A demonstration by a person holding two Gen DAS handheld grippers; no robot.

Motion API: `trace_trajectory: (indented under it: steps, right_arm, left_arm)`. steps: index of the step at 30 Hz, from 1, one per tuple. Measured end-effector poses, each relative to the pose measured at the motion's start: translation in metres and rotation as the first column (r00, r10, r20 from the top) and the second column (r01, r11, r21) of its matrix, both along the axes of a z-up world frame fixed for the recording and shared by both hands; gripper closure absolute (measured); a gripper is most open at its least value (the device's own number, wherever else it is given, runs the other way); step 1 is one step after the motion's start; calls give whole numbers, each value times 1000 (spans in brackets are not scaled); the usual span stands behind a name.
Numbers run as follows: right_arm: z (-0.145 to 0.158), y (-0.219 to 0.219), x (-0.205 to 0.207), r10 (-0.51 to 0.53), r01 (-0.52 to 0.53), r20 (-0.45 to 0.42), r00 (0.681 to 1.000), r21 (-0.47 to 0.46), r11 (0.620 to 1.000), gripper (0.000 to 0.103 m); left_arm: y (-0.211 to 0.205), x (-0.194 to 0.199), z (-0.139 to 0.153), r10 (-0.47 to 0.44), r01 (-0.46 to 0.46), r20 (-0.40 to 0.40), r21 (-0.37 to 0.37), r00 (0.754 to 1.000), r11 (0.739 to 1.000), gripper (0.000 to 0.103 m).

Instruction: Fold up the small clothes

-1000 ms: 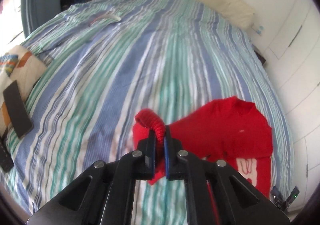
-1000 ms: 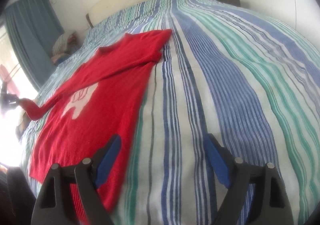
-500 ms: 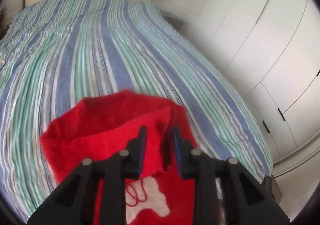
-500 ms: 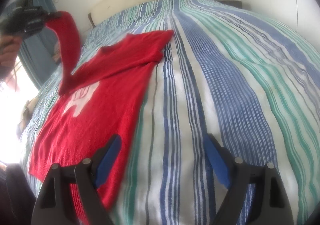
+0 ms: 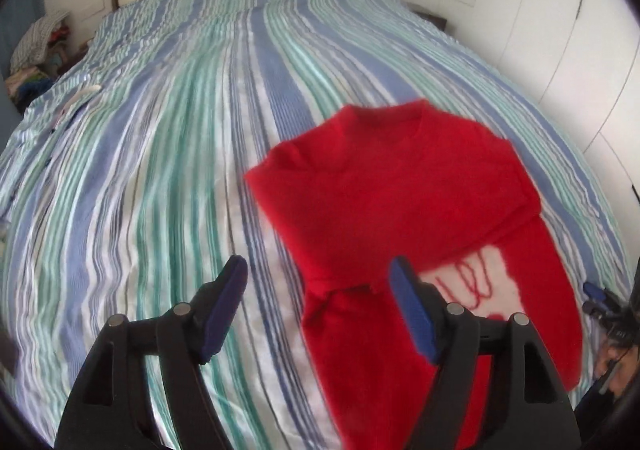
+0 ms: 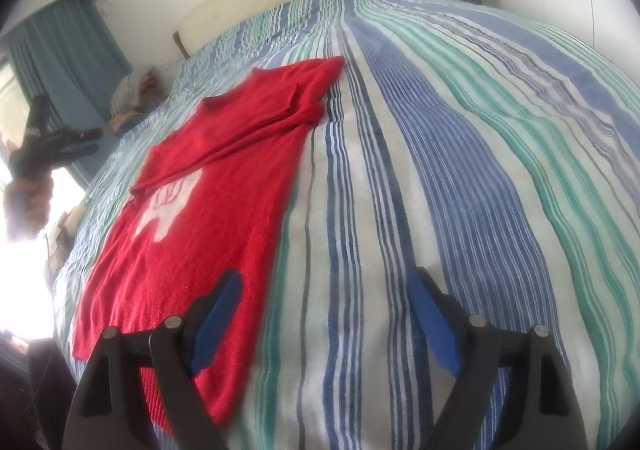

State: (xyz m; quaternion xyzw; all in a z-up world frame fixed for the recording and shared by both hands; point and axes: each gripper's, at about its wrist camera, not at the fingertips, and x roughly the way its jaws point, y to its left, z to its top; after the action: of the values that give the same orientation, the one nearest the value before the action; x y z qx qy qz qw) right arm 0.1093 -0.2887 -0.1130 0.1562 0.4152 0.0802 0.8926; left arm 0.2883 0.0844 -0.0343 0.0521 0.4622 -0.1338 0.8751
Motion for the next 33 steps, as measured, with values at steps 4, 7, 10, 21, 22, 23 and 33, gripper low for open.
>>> trace_trajectory:
  steps: [4,7,10,21,22,23,33]
  right_arm:
    - [-2,1,1,-3,3,-2,1000,-5,1000,20]
    - [-3,3,3,-6,6,2,1000,-20,1000,20]
    - [-4,7,1,-1,2,12,1000,-49,999,20]
    - [-7,12,3,13,-12,14,1000,-85,996,17]
    - [-8,13,4,16,-14,13,1000,-91,996,16]
    - [-8,14,4,18,-17,11,1000,-98,995,16]
    - [-6,11,0,22,-21,9,1000,-79,997,15]
  left_arm:
    - [-15,-20,-52,-87,89,-21,95,996,992,29]
    - [-28,-15,-68,-77,72,29,142,997,987,37]
    - [-25,-3,-72,12,-23,105,104,994,994,54]
    - [11,-24,-88,187,-192,158,15,970,981,99]
    - [9,-23,-88,183,-189,149,24,972,982,95]
    - [7,-22,-89,180,-187,140,34,974,982,93]
    - [38,-53,-38,240,-221,168,-126,956,967,37]
